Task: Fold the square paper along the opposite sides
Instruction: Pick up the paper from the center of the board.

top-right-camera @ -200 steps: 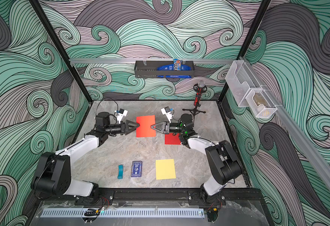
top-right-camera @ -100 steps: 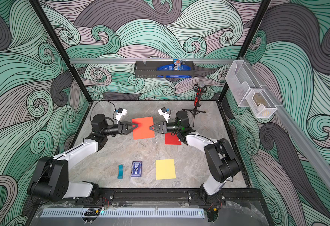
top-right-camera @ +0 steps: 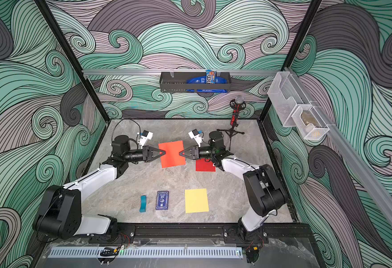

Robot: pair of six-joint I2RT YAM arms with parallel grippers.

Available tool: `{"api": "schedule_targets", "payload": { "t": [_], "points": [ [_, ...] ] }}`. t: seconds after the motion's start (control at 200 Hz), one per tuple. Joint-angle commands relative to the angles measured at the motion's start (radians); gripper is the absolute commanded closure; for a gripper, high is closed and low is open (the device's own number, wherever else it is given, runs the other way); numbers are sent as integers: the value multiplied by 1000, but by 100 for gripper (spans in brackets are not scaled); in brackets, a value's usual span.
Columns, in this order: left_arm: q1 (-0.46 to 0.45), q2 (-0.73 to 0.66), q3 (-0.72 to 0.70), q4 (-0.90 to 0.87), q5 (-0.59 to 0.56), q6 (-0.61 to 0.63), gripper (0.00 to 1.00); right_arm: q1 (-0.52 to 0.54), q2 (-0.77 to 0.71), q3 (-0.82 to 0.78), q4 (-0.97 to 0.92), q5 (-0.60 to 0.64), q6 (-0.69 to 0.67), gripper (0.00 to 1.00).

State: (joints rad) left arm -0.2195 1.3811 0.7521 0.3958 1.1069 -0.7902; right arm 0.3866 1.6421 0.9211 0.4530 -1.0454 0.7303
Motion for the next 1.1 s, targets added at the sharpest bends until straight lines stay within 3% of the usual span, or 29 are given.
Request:
{"api": "schedule_targets", "payload": {
  "t": [0.0, 0.155, 0.365, 0.585, 0.775, 0.931, 1.096],
  "points": [
    [-9, 9, 59, -77, -29, 69, 100, -12, -38, 16, -15, -5, -44, 86],
    [-9, -14, 108, -168, -41, 105, 100, -56, -19, 28, -35, 61, -113, 64],
    [-11, -47, 98, -173, -19, 100, 100, -72, 88, 77, -73, 191, -234, 57],
    [-17, -22, 68, 81, 59, -76, 100, -31, 175, 99, -67, 191, -265, 49],
    [-18, 15, 63, 145, 67, -109, 100, 24, 145, 7, 201, 71, -104, 38],
    [-18, 35, 53, 171, 66, -110, 100, 13, 85, -109, 481, 6, 99, 39],
    [-17, 34, 45, 166, 62, -93, 100, -20, 25, -171, 607, -17, 216, 42]
  ]
}}
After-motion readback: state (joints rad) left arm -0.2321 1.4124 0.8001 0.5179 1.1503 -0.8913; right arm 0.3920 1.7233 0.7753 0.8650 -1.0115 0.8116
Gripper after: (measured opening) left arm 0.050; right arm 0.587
